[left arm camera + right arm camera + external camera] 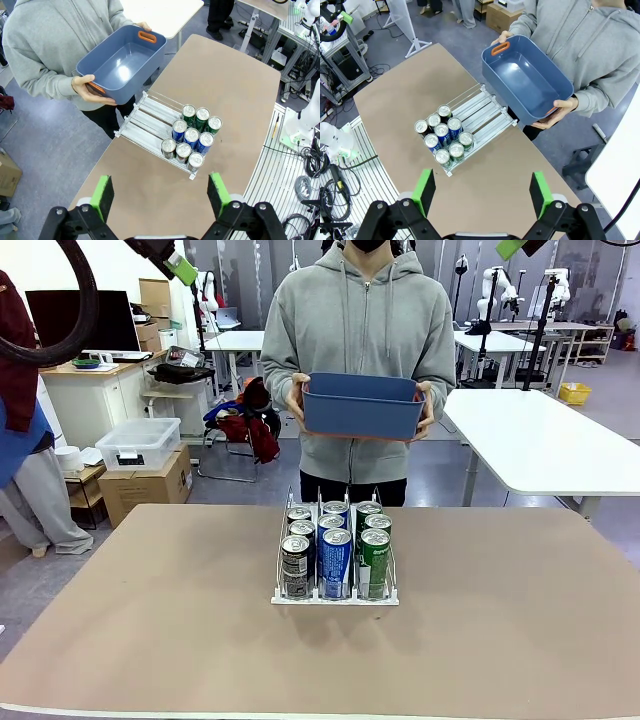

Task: Fill the beverage cans into the dispenser.
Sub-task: Place the picked Sprite in the line of the Automatic Can Dispenser with the same cans.

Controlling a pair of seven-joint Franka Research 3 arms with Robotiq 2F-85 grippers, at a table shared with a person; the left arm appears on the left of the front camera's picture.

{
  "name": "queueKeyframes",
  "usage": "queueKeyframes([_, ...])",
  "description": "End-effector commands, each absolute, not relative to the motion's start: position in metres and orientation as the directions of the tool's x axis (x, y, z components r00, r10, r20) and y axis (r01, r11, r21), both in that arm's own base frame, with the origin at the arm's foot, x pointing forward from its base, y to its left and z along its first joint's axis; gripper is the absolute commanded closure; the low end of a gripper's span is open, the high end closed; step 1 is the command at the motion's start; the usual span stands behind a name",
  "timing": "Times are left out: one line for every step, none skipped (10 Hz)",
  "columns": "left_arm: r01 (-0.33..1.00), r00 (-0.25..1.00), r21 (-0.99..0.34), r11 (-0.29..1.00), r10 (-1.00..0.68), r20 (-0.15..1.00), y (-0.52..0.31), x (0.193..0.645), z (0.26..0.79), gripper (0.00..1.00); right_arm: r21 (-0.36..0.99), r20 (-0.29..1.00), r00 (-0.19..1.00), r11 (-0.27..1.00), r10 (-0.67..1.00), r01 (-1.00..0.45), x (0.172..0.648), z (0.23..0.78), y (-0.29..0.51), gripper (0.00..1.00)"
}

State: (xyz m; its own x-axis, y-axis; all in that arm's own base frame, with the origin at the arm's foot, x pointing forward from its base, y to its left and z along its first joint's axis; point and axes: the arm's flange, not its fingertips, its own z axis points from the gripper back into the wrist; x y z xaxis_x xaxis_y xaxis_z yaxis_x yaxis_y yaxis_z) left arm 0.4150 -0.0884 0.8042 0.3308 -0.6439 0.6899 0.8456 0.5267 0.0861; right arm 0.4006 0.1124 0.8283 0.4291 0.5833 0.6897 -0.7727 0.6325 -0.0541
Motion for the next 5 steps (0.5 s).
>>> queueKeyframes([0.854, 0.322, 0.079, 0.514, -0.644, 0.694, -0.0858, 0.4135, 0.8023, 0.0, -0.052, 0.69, 0.427, 0.628, 0.585, -0.776, 0.3981, 0.8266, 0.1111, 0.0])
queueKeyframes([0.854, 0.322, 0.079, 0.514, -0.644, 0.694, -0.0858, 0.4135, 0.8023, 0.0, -0.052, 0.69, 0.427, 0.628, 0.585, -0.776, 0.3981, 0.8266, 0.1111, 0.0])
queueKeyframes([0.854, 0.322, 0.079, 0.514, -0.644, 0.694, -0.0858, 0.4135, 0.8023, 0.0, -0.052, 0.69, 0.427, 0.628, 0.585, -0.776, 0.3981, 0.8266, 0.1111, 0.0])
queueKeyframes([0.854, 0.322, 0.079, 0.514, -0.644, 0.694, -0.0858, 0.4135, 0.8023, 0.0, -0.052, 0.69, 0.427, 0.628, 0.585, -0.776, 0.3981, 0.8266, 0.1111, 0.0])
queueKeyframes([0.854, 0.322, 0.079, 0.514, -0.644, 0.694, -0.0858, 0.4135, 0.8023, 0.0, -0.052, 0.69, 0.427, 0.628, 0.585, -0.776, 0.3981, 0.8266, 0.1111, 0.0])
